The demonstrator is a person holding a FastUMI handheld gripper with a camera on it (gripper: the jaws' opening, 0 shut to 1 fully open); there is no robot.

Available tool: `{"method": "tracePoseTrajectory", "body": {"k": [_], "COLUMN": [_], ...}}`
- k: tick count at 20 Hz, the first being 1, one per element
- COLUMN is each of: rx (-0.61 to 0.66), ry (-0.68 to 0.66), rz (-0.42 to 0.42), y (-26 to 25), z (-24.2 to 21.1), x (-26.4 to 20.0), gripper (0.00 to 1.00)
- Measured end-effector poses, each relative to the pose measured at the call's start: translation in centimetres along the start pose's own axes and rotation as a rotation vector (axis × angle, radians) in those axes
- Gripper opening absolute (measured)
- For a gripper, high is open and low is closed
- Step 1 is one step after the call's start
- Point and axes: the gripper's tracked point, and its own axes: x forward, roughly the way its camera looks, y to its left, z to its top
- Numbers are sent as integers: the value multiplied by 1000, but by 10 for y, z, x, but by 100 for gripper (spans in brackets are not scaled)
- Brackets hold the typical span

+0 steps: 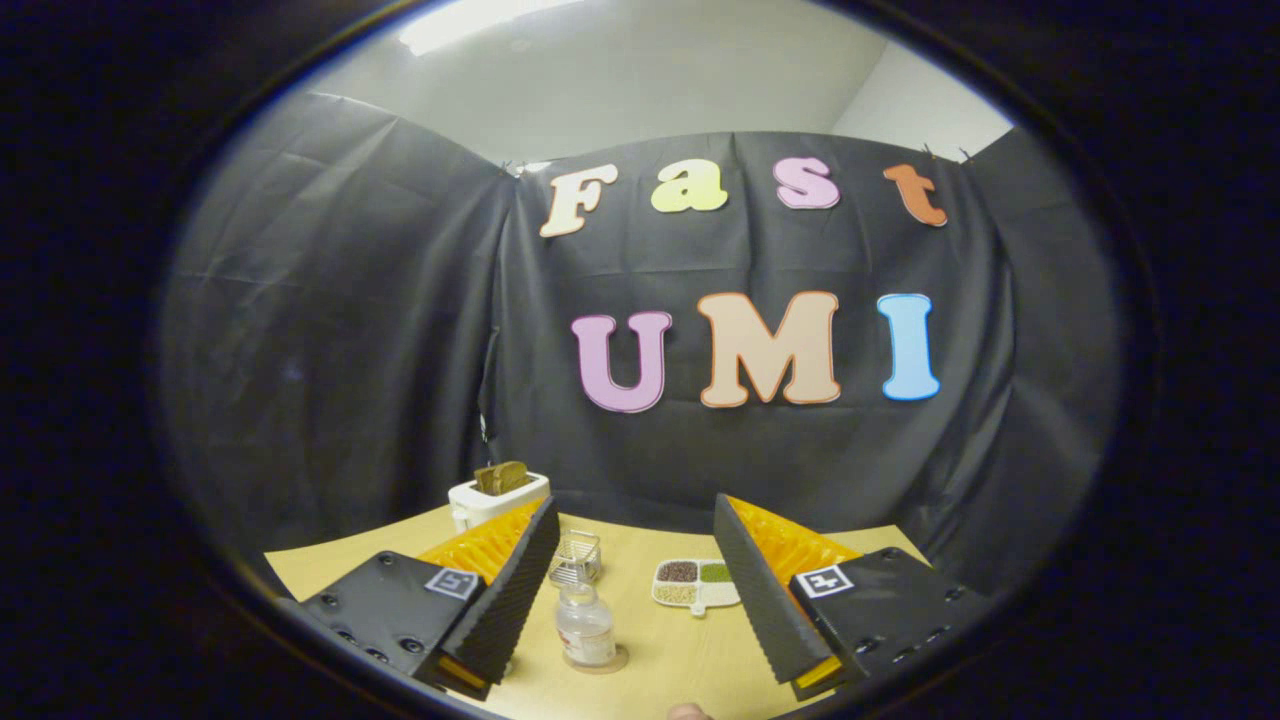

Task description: Take the bottle from table, then pour the juice into the cup, finally place the bottle on the coaster

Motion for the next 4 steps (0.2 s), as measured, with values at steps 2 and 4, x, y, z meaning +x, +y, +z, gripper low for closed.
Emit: {"method": "tracePoseTrajectory", "body": {"k": [2, 4], "rx": [-16, -29], "ry": [-11, -31], "rz": [3, -3], "y": [-2, -6], "z": [16, 30], "x": [-10, -16], "gripper": [98, 98]}}
